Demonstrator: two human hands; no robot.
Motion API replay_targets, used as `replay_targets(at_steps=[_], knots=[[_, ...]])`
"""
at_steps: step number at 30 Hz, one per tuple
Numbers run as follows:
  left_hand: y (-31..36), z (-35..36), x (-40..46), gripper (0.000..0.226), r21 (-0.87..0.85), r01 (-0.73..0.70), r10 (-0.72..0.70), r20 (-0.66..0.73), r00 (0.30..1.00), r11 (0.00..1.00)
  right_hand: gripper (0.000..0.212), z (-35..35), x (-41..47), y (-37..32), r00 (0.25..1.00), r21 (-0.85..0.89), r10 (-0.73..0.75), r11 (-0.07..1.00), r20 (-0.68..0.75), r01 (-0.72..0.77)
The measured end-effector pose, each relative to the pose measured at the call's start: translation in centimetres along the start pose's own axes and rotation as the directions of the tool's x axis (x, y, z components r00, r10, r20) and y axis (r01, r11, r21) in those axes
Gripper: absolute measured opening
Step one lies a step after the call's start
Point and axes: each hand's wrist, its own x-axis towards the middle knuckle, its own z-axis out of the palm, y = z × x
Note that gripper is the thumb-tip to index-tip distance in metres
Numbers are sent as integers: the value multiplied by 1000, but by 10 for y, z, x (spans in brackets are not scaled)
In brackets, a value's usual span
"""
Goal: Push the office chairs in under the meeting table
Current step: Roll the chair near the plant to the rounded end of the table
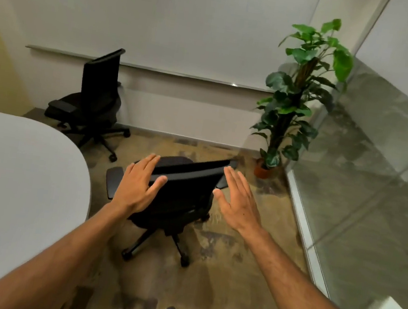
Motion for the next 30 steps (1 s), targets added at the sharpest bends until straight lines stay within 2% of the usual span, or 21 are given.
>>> replay_targets(at_steps=[3, 8, 11, 14, 15, 19, 24, 30], knots=[[-27, 16, 66, 72, 96, -8, 1, 74, 997, 995, 67, 16, 76, 24, 999, -19, 31, 999, 39, -30], [-68, 47, 134, 71, 209, 103, -152, 238, 959, 973, 65, 46, 176, 60, 988, -85, 60, 995, 145, -48], [-85, 61, 144, 73, 266, 191, -276, 333, 902, 945, 64, 64, 209, 85, 968, -151, 74, 988, 241, -37], [-89, 69, 141, 76, 346, 265, -396, 393, 830, 900, 65, 77, 228, 112, 902, -208, 138, 977, 410, -55], [-87, 72, 136, 76, 360, 286, -419, 376, 827, 888, 64, 83, 230, 118, 879, -217, 136, 975, 457, -38], [-69, 79, 124, 73, 388, 330, -452, 283, 846, 861, 64, 89, 224, 132, 913, -220, 63, 975, 404, 30], [-27, 98, 105, 78, 368, 477, -569, 203, 797, 798, 59, 77, 233, 153, 915, -237, -33, 962, 402, 139], [15, 113, 78, 81, 336, 590, -649, 95, 755, 735, 51, 68, 237, 172, 901, -219, -148, 942, 408, 254]])
